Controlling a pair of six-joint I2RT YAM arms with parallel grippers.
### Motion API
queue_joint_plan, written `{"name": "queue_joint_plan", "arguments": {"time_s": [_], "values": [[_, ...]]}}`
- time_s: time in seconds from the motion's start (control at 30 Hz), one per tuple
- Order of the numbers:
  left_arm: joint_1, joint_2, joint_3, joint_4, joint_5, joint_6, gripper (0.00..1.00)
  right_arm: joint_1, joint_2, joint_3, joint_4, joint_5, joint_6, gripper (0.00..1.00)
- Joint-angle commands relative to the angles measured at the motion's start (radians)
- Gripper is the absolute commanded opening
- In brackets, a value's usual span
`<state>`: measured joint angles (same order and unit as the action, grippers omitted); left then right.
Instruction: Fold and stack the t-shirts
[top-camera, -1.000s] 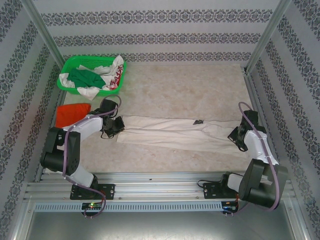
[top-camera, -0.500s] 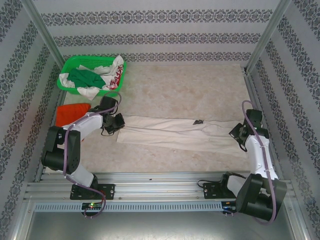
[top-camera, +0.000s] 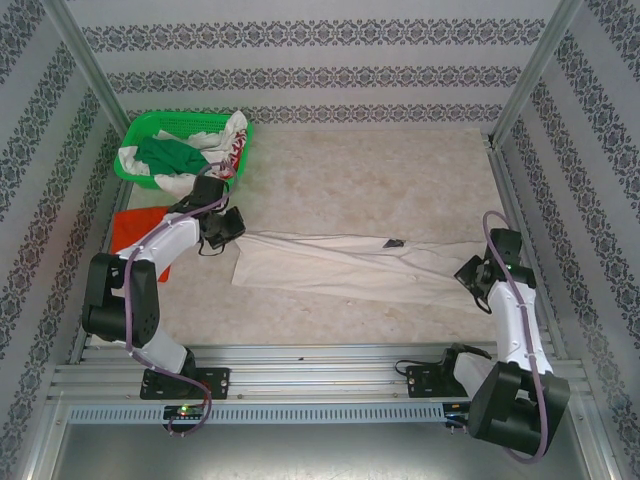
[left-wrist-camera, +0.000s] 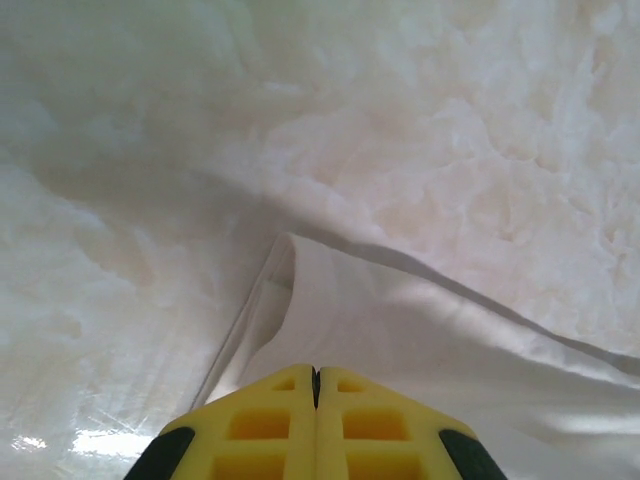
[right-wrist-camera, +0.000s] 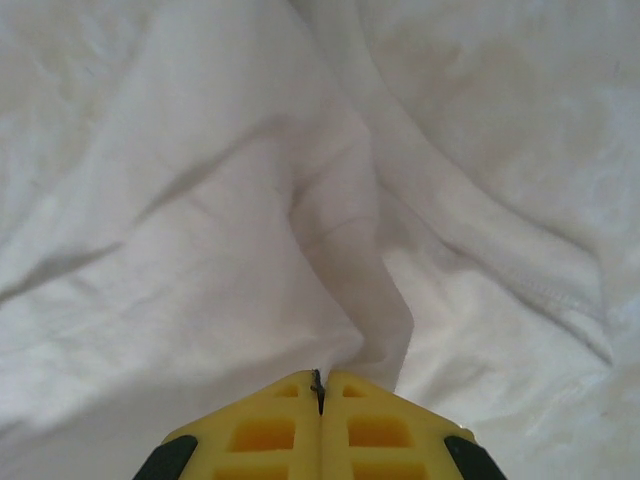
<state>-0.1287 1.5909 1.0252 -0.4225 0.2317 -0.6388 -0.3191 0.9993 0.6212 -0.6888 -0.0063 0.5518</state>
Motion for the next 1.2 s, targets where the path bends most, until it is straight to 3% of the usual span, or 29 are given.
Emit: {"name": "queue_joint_plan", "arguments": {"time_s": [0.0,0.43,0.77,1.17], "values": [[0.018,0.015,-0.039,-0.014,0.000,0.011,0.00,-0.011,0.021,-0.015,0.007,-0.002,0.014,0.00],[0.008,-0.009,-0.119,0.042,0.053,-0.029,0.00,-0.010,0.102,0.029,0.037,0.001,-0.005,0.00],[0.009,0.097,0.309,-0.034,0.026,0.087,0.00,-0.011,0.131,0.133,0.036,-0.009,-0.020,0.00],[0.009,-0.005,-0.002,-0.018,0.032,0.029,0.00,-0.010,0.142,0.080,0.048,0.023,-0.039,0.00]]}}
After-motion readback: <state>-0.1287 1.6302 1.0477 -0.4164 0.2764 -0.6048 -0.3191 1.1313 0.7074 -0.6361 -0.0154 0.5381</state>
